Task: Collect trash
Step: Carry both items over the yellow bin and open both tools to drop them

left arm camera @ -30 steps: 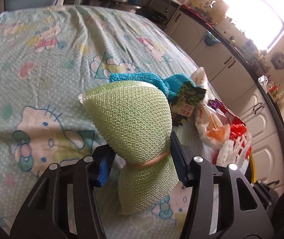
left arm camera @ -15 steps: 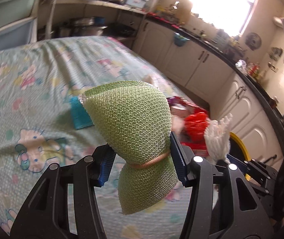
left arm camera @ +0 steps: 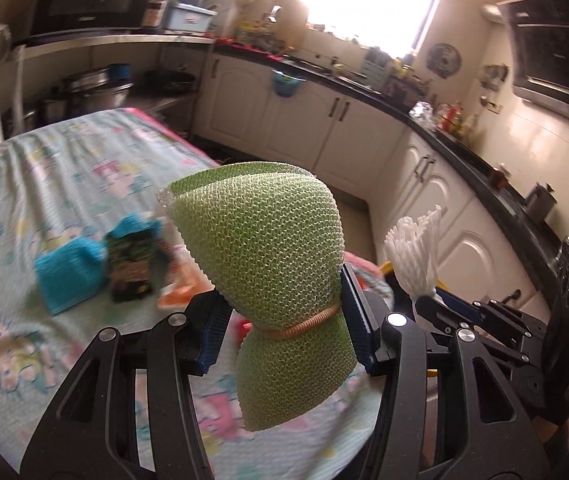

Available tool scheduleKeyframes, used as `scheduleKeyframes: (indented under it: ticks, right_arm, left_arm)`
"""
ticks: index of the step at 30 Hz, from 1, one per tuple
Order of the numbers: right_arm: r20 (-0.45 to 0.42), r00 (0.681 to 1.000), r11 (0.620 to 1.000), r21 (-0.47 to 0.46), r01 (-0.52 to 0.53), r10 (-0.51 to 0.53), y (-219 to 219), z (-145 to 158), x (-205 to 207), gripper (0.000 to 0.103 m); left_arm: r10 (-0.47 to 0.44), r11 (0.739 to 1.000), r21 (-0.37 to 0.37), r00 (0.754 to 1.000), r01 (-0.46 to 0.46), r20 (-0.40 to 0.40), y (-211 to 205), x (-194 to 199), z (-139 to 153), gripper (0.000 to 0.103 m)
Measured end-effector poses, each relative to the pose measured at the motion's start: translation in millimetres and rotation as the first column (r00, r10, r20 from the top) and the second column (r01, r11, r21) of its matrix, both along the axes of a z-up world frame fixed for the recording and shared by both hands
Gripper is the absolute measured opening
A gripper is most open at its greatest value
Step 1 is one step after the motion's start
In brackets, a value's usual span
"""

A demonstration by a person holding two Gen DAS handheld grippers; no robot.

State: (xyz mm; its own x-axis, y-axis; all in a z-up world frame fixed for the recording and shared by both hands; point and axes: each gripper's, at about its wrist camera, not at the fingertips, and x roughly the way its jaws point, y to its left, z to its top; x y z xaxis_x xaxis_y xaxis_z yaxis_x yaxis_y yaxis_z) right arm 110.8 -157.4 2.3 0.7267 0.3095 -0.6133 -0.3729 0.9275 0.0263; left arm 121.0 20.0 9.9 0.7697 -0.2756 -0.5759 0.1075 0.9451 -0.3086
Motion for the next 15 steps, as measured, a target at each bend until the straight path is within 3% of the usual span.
scheduleKeyframes:
  ticks: [7,15]
  right_arm:
    - [0.0,0.992,0.992,0.021,0.125,-0.125,-46,1,6,0.02]
    - [-0.014,0.958,0.957,0.045,0.286,-0.285,-106,-8,13,0.02]
  left_arm:
    - [-0.089,0.996,0.009,0.996,0.089,0.017,-41,19,3,0.044]
    - [-0.188,0.982,0.004,0.982,0.188,0.006,-102,46,-1,0.045]
